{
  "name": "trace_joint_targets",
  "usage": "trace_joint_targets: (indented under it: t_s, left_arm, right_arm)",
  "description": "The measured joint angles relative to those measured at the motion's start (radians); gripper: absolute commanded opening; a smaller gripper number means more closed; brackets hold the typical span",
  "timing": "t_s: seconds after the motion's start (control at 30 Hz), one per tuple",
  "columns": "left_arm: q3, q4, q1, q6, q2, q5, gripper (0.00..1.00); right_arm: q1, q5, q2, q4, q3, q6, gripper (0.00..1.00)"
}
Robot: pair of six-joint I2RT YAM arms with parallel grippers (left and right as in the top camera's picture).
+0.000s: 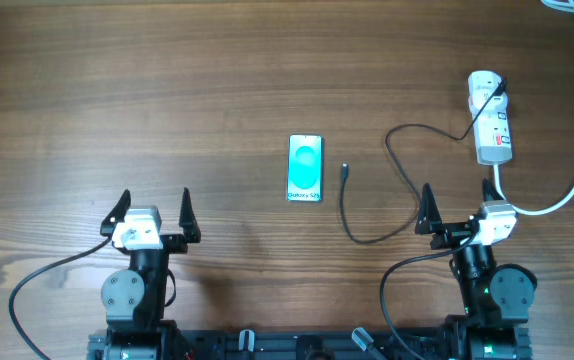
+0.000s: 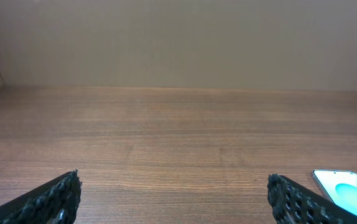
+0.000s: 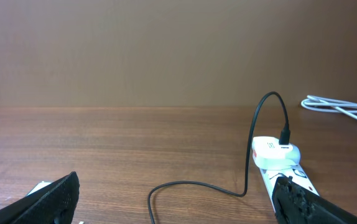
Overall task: Plug charger to phone and switch on socket
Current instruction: 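Move the left gripper toward the phone in the table centre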
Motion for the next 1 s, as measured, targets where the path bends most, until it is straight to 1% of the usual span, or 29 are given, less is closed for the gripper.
trace_joint_targets:
  t_s: [0.33,0.37,0.43,0.5,0.53,0.57,0.6,0.67,0.7,0.77,0.83,0.87,0.9,0.93,0.97,1.0]
  left_arm:
    - [0.000,0.000,0.000,0.000,0.000,0.000,1.00]
    - [0.000,0.000,0.000,-0.008,0.000,0.023,1.00]
    - [-0.001,0.017,0.000,-0.083,0.000,0.154,1.00]
    - [-0.001,0.033,0.000,-0.208,0.000,0.380,1.00]
    - [-0.002,0.048,0.001,-0.257,0.000,0.459,1.00]
    - [-0.003,0.079,0.000,-0.305,0.000,0.513,1.00]
    - [-0.006,0.143,0.001,-0.354,0.001,0.554,1.00]
    - [-0.004,0.335,0.001,-0.448,0.001,0.600,1.00]
    - [-0.001,0.389,0.001,-0.472,0.000,0.605,1.00]
    - [0.030,0.407,0.000,-0.500,0.002,0.601,1.00]
    - [0.120,0.390,0.001,-0.510,0.044,0.594,1.00]
    - [0.197,0.370,0.001,-0.510,0.100,0.588,1.00]
    - [0.273,0.287,0.001,-0.511,0.155,0.581,1.00]
    - [0.370,0.127,0.001,-0.509,0.229,0.578,1.00]
    - [0.489,-0.075,0.001,-0.492,0.338,0.571,1.00]
    - [0.644,-0.307,0.001,-0.452,0.487,0.573,1.00]
  right_arm:
    - [0.000,0.000,0.000,0.000,0.000,0.000,1.00]
    - [0.000,0.000,0.000,0.000,0.000,0.000,1.00]
    - [0.000,0.000,0.000,0.000,0.000,0.000,0.99]
    - [0.000,0.000,0.000,0.000,0.000,0.000,1.00]
    - [0.000,0.000,0.000,0.000,0.000,0.000,1.00]
    - [0.000,0.000,0.000,0.000,0.000,0.000,1.00]
    - [0.000,0.000,0.000,0.000,0.000,0.000,1.00]
    - [0.000,0.000,0.001,0.000,0.000,0.000,1.00]
    - [0.000,0.000,0.001,0.000,0.000,0.000,1.00]
    - [0.000,0.000,0.001,0.000,0.000,0.000,1.00]
    - [0.000,0.000,0.001,0.000,0.000,0.000,1.00]
    - [0.000,0.000,0.001,0.000,0.000,0.000,1.00]
    - [0.000,0.000,0.001,0.000,0.000,0.000,1.00]
    - [0.000,0.000,0.003,0.000,0.000,0.000,1.00]
    - [0.000,0.000,0.002,0.000,-0.001,0.000,1.00]
    - [0.000,0.000,0.001,0.000,-0.001,0.000,1.00]
